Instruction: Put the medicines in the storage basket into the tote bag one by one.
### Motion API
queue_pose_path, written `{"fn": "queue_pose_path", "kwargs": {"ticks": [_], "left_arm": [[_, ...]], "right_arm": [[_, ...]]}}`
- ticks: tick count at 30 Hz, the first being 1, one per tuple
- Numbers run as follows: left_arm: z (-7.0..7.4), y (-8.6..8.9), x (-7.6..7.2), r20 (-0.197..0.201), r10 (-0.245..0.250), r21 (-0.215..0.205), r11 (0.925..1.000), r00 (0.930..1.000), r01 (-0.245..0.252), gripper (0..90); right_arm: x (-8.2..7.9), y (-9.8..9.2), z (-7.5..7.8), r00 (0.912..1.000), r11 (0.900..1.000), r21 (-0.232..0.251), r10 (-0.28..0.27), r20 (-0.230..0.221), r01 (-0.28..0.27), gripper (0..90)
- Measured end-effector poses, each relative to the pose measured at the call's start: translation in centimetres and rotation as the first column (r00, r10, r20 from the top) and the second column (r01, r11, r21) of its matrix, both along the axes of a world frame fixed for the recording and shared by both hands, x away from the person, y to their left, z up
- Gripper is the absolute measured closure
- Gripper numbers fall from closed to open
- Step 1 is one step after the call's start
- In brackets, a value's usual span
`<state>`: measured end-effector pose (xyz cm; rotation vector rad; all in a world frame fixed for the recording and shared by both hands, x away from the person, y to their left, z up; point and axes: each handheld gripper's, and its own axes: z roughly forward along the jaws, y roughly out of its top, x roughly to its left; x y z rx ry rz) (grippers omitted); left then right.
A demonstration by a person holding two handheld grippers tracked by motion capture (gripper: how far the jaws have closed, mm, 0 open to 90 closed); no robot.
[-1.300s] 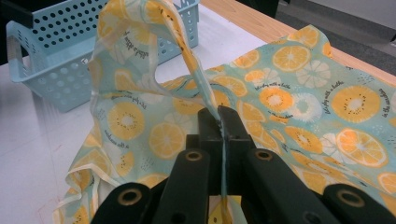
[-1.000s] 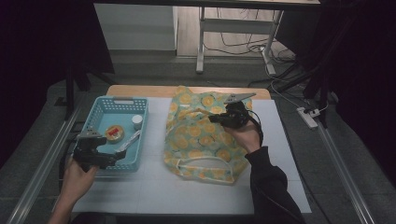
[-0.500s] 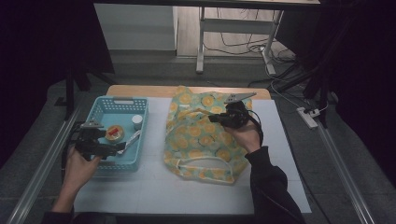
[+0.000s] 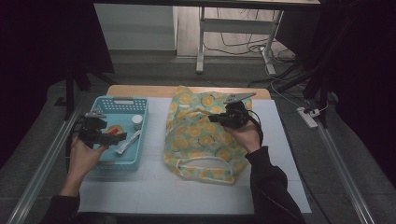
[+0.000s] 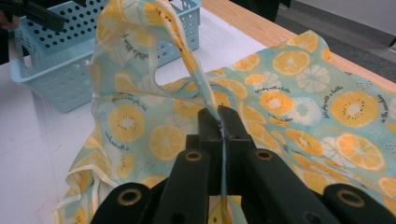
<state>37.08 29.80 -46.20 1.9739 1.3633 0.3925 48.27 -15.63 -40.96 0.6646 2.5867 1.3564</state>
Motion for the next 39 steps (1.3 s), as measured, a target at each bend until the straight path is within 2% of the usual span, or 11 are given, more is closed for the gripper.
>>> {"fn": "queue_pose_path", "kwargs": {"ticks": [3,12,16,23,27,31,34,39], "left_arm": [[-0.1,0.0,0.7,-0.005,-0.005,-0.012,0.9999,1.0000,0.005,0.0],[-1.7,0.6,2.7,-0.066,0.033,0.025,0.9992,0.9973,-0.031,0.0],[-2.4,1.2,3.7,-0.113,0.061,0.040,0.9976,0.9918,-0.056,0.0],[-3.7,1.8,5.4,-0.154,0.081,0.065,0.9953,0.9848,-0.072,0.0],[-4.6,1.8,6.1,-0.206,0.080,0.086,0.9943,0.9753,-0.064,0.0],[-5.2,1.8,6.7,-0.248,0.094,0.124,0.9902,0.9640,-0.065,0.0],[-5.6,1.8,6.9,-0.281,0.114,0.145,0.9866,0.9528,-0.075,0.0],[-6.0,1.9,7.3,-0.331,0.147,0.142,0.9843,0.9321,-0.105,0.7]], "right_arm": [[0.0,0.0,0.0,1.0000,1.000,-0.004,-0.001,0.000,0.001,89.2],[0.1,-0.1,0.0,1.0000,1.000,0.002,0.002,0.000,-0.002,89.2],[0.1,-0.1,-0.1,1.0000,1.000,0.001,0.003,-0.002,-0.003,89.2],[0.0,0.0,0.0,1.0000,1.000,0.000,0.009,-0.004,-0.009,89.2],[0.0,0.0,0.1,0.9999,1.000,0.005,0.010,-0.003,-0.010,89.2],[-0.1,0.0,0.1,0.9999,1.000,0.009,0.012,-0.003,-0.012,89.2],[-0.1,-0.1,0.2,0.9999,1.000,0.007,0.012,-0.001,-0.012,89.1],[-0.1,-0.2,0.2,0.9999,1.000,0.013,0.014,0.001,-0.014,89.1]]}}
